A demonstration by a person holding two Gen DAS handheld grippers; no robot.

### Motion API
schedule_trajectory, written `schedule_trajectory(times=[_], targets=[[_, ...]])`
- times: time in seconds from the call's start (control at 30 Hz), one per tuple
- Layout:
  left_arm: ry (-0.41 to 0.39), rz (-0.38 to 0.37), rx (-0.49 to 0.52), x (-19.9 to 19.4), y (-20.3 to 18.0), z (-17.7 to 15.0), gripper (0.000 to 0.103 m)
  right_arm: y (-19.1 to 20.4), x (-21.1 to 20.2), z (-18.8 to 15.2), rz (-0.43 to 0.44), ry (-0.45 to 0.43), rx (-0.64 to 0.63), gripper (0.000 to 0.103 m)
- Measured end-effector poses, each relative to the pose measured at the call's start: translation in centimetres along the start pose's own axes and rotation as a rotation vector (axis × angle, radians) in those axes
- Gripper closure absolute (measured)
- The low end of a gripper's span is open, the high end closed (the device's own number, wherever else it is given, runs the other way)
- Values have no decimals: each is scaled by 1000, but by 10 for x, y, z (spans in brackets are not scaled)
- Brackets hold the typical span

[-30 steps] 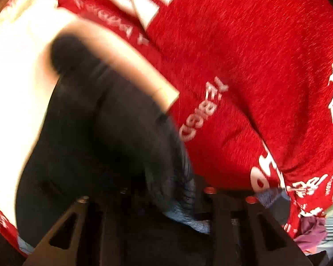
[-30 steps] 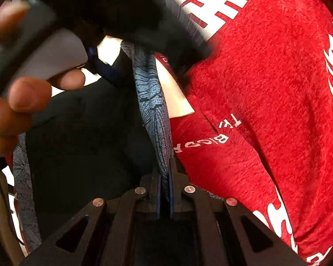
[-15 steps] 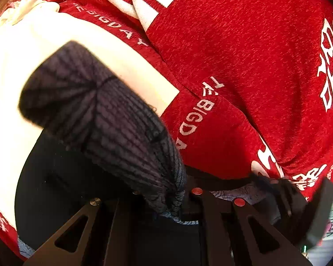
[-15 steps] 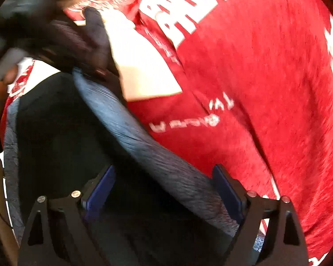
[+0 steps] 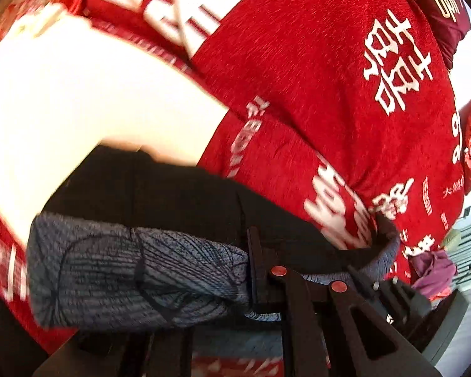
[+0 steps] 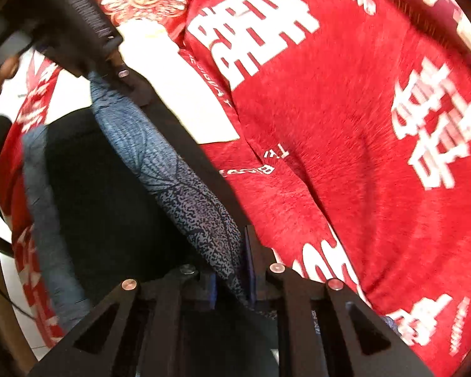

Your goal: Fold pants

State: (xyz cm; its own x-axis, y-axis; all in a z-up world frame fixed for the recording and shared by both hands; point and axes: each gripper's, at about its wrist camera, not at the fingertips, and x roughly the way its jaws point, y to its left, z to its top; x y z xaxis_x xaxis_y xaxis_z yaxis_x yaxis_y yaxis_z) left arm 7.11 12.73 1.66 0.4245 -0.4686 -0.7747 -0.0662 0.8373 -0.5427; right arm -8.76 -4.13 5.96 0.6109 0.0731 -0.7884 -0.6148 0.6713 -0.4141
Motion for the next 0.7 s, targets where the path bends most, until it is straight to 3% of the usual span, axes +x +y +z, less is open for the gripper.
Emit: schedule_trajectory(times=[0.23,0.37,0.53,0.57,0.6,0.63,0.7], targets=[[104,27,-104,23,70,-55,89,82,7,-41,41,107,89,88],[108,-2,-128,25,82,-66,88,95,11,-49,-24,98,90,88],[111,42,-94,9,86,-70,78,94,4,-50,-37,114,85,84],[117,68,-96,4,91,-71,67,95,-1,-52,-34,119,86,82],[79,53,-70,-1,95,-73,59,95,-7,-53,-12,124,95,76],[53,83,-76,-11,101,-75,59,94,-9,-52,7,121,104,69],[28,107,-82,-24,107,-76,59,90,-30,-55,47,79,144,30]])
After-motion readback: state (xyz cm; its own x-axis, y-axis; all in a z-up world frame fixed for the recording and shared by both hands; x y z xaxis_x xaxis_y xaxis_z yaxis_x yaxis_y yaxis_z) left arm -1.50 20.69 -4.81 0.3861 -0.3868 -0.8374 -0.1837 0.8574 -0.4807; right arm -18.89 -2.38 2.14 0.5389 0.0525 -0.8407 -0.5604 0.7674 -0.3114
